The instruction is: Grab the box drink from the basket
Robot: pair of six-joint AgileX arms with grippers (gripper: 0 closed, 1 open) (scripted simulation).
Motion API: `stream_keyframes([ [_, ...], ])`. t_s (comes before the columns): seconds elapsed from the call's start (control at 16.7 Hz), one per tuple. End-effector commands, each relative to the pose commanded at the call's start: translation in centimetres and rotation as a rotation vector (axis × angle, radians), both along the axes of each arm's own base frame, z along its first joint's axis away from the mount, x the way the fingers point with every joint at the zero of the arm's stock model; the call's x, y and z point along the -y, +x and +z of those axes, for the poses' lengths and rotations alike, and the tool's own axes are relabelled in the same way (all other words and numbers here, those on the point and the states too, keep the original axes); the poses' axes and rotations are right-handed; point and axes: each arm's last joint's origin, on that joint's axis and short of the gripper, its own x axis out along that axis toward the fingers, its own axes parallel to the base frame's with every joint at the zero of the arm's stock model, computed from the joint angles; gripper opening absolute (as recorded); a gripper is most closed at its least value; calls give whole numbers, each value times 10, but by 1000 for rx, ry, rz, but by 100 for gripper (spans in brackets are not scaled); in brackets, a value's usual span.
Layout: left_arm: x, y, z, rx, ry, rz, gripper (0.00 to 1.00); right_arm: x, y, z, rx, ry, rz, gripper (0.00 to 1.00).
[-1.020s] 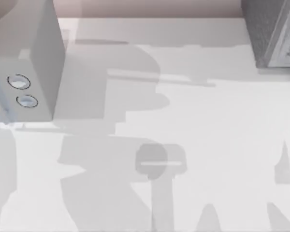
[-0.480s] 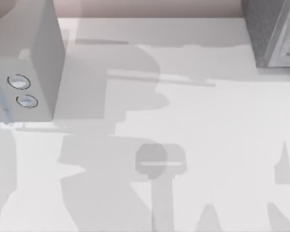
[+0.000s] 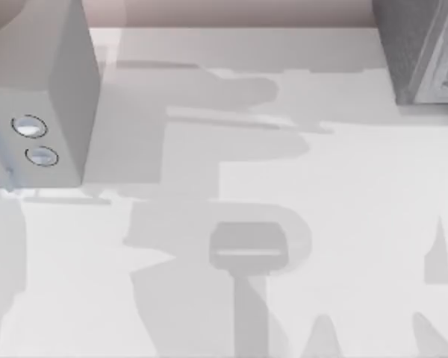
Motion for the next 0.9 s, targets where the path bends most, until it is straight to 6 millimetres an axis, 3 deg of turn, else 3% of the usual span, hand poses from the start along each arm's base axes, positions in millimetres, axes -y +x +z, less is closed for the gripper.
stream_keyframes([
  [0.48,3,-4,84,13,4,2,0,0,0,0,0,0,0,100],
  [0.66,5,-9,101,6,-4,6,0,0,0,0,0,0,0,100],
  [0.9,5,-11,105,2,-8,8,0,0,0,0,0,0,0,100],
])
